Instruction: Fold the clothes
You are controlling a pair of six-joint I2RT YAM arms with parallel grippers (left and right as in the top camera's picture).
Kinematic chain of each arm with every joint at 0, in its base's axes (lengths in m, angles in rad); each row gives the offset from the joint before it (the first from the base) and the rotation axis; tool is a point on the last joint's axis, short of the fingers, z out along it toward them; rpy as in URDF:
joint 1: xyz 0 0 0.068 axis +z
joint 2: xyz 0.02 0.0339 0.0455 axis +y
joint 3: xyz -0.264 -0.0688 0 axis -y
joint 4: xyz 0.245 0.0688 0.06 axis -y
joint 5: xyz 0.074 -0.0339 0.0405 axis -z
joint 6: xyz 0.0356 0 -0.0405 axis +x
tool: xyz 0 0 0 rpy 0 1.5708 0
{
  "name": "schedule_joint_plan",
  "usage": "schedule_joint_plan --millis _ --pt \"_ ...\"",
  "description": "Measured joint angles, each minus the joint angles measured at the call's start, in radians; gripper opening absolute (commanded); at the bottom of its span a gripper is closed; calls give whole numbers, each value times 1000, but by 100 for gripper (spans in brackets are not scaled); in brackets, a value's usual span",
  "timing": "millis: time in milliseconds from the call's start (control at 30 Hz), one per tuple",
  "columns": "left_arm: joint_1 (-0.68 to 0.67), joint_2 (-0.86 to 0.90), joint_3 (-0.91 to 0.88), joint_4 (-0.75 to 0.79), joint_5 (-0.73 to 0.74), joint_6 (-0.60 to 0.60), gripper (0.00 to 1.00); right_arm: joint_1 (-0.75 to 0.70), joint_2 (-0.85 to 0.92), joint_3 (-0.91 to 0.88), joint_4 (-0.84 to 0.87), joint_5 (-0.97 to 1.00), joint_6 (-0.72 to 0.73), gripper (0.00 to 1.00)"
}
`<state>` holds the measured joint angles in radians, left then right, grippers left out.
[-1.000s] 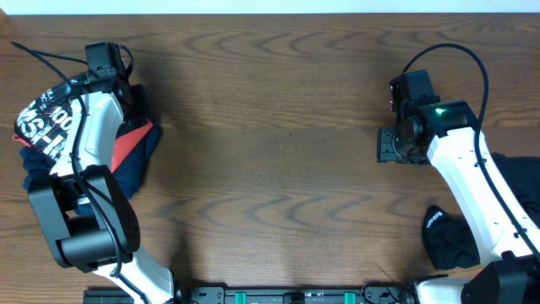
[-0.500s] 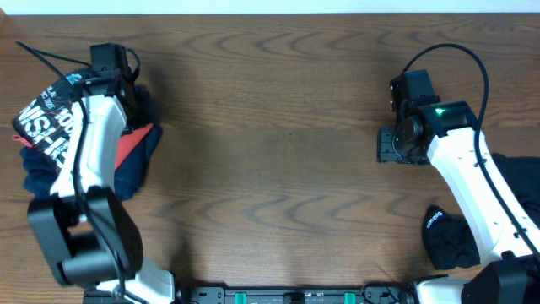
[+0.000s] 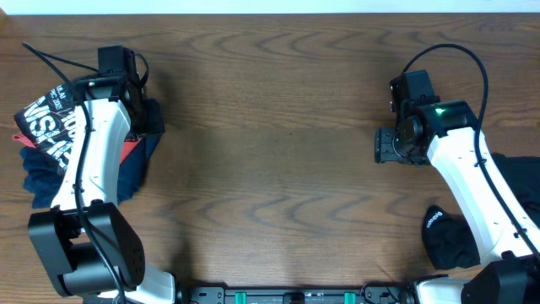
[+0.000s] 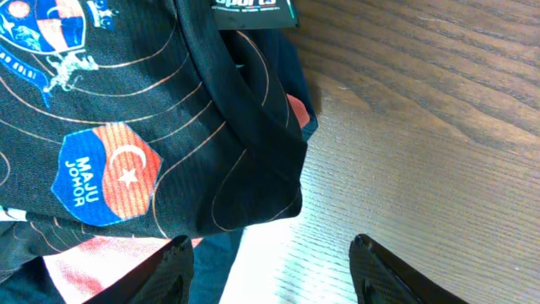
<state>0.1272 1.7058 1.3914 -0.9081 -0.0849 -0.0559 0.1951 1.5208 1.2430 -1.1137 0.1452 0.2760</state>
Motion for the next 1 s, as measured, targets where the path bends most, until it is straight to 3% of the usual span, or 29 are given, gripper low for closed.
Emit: schedule_joint_plan --millis 33,233,333,467,733,867,1000 --pt "-2 0 0 2 5 0 62 0 0 0 3 -3 1 99" --pt "-90 -38 -1 56 84 6 66 0 0 0 169 -56 -9 99" --pt "-193 -61 -1 66 121 21 84 0 0 0 294 -95 -9 99" --pt "-364 -63 -1 33 158 30 90 -13 0 2 412 -127 -9 99" --pt "-426 -143 -6 -152 176 7 89 -135 -37 2 230 -138 6 99" --pt "-426 -325 -19 -148 175 2 90 -179 -163 -2 173 -137 16 99" --pt "-466 -576 -119 -51 151 5 89 -168 -381 -74 216 -127 23 99"
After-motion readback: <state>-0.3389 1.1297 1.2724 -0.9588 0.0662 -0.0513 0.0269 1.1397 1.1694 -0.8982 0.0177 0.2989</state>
